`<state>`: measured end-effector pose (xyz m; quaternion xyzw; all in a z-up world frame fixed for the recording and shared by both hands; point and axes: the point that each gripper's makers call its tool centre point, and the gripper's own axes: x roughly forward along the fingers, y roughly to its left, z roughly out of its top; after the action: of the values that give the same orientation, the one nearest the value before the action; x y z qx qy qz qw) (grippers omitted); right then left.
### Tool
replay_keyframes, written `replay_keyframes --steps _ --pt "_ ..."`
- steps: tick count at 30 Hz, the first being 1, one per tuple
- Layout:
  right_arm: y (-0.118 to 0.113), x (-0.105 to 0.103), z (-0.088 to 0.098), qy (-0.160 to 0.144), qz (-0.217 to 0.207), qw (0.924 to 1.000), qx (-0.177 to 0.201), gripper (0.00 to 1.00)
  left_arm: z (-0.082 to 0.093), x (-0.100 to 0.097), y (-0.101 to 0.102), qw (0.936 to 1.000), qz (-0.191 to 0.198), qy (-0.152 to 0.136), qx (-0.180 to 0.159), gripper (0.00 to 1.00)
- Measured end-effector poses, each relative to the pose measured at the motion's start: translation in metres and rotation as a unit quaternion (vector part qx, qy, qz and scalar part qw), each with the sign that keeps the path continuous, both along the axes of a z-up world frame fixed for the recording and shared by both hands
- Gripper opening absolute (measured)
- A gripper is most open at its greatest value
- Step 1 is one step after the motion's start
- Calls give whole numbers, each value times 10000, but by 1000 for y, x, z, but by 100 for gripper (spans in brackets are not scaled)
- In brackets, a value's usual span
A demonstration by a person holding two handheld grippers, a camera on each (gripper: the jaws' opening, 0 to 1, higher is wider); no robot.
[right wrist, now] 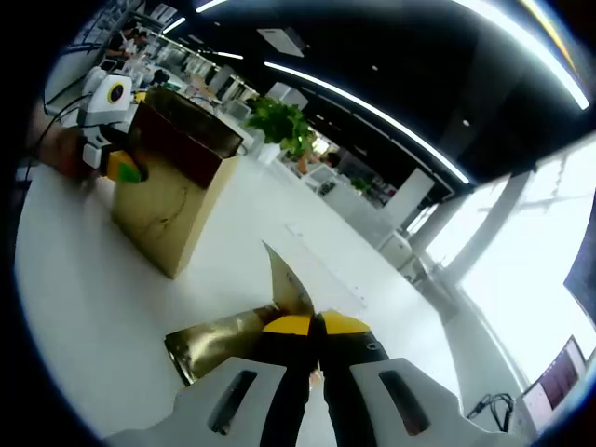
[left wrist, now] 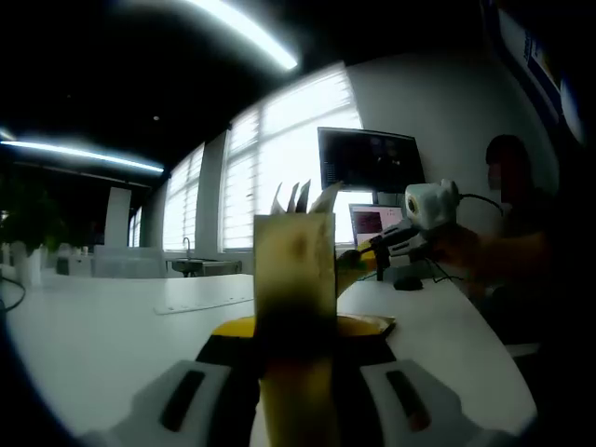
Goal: Extract single mask from mask box in order stack masks on table
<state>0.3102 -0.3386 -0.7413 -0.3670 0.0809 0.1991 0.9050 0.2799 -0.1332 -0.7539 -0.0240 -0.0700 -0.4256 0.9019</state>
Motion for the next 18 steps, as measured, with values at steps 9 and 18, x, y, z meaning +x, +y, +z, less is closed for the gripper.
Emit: replay_keyframes --steps 9,18 --pt "3 -11 -16 2 -48 10000 -1 0 0 1 1 10000 3 -1 9 31" --pt "9 -18 -40 155 10 9998 -119 0 0 1 1 10000 4 2 8 31"
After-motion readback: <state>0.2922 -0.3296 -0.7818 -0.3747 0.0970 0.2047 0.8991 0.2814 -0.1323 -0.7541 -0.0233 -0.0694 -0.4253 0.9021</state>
